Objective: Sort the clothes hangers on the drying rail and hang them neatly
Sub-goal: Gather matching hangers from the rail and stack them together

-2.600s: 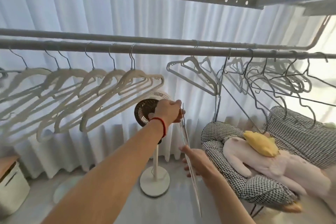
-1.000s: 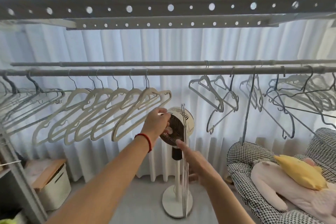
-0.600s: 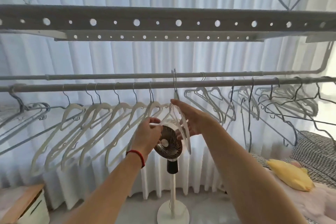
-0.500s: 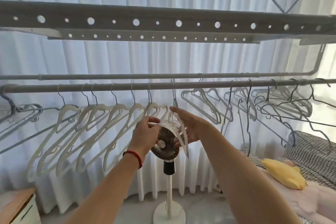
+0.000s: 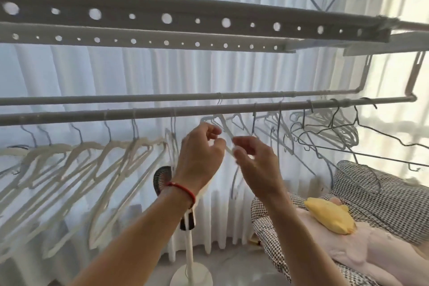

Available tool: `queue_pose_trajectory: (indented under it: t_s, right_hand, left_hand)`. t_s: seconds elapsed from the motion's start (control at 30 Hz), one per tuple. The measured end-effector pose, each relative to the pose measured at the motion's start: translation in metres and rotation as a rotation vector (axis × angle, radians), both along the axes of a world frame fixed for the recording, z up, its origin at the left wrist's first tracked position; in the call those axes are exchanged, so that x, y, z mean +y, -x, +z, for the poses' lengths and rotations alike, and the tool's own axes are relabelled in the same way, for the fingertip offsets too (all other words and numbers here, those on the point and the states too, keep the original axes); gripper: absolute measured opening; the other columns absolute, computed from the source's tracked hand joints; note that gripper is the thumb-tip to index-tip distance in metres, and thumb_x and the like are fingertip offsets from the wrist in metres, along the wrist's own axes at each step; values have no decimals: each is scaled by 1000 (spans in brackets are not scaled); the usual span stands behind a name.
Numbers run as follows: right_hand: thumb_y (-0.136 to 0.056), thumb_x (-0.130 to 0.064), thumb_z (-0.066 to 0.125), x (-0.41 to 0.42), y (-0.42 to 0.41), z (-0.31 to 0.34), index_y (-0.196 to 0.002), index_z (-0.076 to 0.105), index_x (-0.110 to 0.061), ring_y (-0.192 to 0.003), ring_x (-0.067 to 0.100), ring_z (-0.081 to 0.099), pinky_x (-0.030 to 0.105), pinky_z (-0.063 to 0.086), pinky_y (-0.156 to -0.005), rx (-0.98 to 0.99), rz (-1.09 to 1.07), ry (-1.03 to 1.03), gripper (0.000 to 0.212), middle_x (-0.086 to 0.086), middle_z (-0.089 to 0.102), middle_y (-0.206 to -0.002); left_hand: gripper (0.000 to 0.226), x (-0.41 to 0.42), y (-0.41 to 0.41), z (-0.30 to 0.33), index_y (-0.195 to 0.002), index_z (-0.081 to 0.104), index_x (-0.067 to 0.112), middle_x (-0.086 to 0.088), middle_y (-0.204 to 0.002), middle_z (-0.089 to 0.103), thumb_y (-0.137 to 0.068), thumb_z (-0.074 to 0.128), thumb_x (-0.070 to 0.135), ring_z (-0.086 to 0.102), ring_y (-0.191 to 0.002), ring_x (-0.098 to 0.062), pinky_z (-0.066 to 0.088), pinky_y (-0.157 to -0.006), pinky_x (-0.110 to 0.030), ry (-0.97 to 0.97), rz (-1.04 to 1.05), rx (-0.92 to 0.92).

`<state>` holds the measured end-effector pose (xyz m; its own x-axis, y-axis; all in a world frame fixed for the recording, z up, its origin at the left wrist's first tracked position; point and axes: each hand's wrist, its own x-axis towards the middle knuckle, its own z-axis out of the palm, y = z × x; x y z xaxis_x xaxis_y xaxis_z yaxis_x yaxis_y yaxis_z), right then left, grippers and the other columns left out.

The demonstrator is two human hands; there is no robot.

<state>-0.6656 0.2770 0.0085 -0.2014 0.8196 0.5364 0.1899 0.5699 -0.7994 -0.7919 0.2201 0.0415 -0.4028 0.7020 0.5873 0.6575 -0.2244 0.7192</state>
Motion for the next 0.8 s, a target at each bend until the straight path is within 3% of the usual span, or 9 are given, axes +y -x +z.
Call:
queue_pose_trajectory:
  t_s: [0.1, 0.17, 0.23, 0.33, 0.4, 0.53, 0.63, 0.7, 0.8]
  right_hand:
    - [-89, -24, 69, 42, -49, -12, -137, 57, -12, -128, 25, 49, 33, 41, -104, -176, -344, -23, 50, 9, 55, -137]
    - [-89, -31, 68, 65, -69, -24, -147, 43, -11, -139, 31, 36, 40, 33, -111, -300, -332, 145, 66, 14, 42, -149]
    - [-89, -33, 67, 81, -79, -37, -150, 39, -14, -142, 30, 33, 41, 32, -113, -323, -260, 144, 69, 13, 38, -153]
    - [-90, -32, 66, 94, -81, -45, -148, 40, -20, -139, 26, 36, 36, 34, -108, -278, -162, 90, 65, 8, 40, -152]
    - [-92, -31, 66, 101, -81, -47, -149, 38, -23, -141, 23, 35, 37, 34, -110, -273, -94, 101, 64, 6, 39, -153]
    - [-92, -28, 67, 105, -84, -49, -146, 42, -24, -141, 20, 32, 32, 32, -110, -224, -51, 31, 59, 5, 39, -151]
    - [-90, -25, 68, 104, -92, -47, -142, 46, -24, -142, 22, 29, 38, 34, -113, -175, -87, -53, 56, 6, 38, -150]
    - [-90, -24, 68, 100, -96, -45, -138, 50, -25, -141, 19, 29, 40, 36, -113, -132, -70, -107, 51, 3, 40, -148]
    - [-91, -25, 68, 94, -99, -46, -131, 55, -28, -141, 12, 29, 28, 31, -110, -116, 0, -168, 42, -2, 42, -144]
  left_hand:
    - [34, 47, -36, -3, -123, 61, 14, -4, -118, 66, -93, 61, 29, 60, -104, -20, 44, -84, -28, 380, -28, 64]
    - [49, 73, -50, -10, -135, 50, 13, -9, -125, 60, -92, 60, 34, 56, -107, -26, 45, -87, -33, 622, -14, 126]
    - [49, 89, -54, -19, -135, 46, 17, -6, -118, 57, -91, 60, 33, 57, -102, -26, 48, -86, -36, 745, -23, 37]
    - [33, 99, -53, -31, -122, 54, 16, -11, -108, 62, -92, 59, 28, 72, -85, -31, 62, -77, -44, 845, -87, -281]
    - [39, 101, -55, -36, -126, 55, 10, -17, -97, 68, -94, 53, 31, 73, -62, -26, 62, -58, -37, 892, -136, -480]
    - [40, 110, -61, -32, -122, 51, 7, -23, -96, 72, -93, 51, 34, 65, -59, -28, 58, -58, -36, 834, -151, -539]
    - [43, 120, -67, -12, -124, 52, 3, -23, -91, 71, -95, 49, 35, 68, -53, -27, 59, -54, -35, 861, -133, -544]
    - [40, 129, -69, 2, -128, 46, 6, -25, -96, 71, -97, 47, 33, 73, -67, -32, 62, -62, -40, 857, -138, -526]
    - [36, 143, -69, 15, -128, 43, 8, -31, -103, 71, -98, 46, 28, 73, -93, -43, 60, -86, -50, 863, -142, -521]
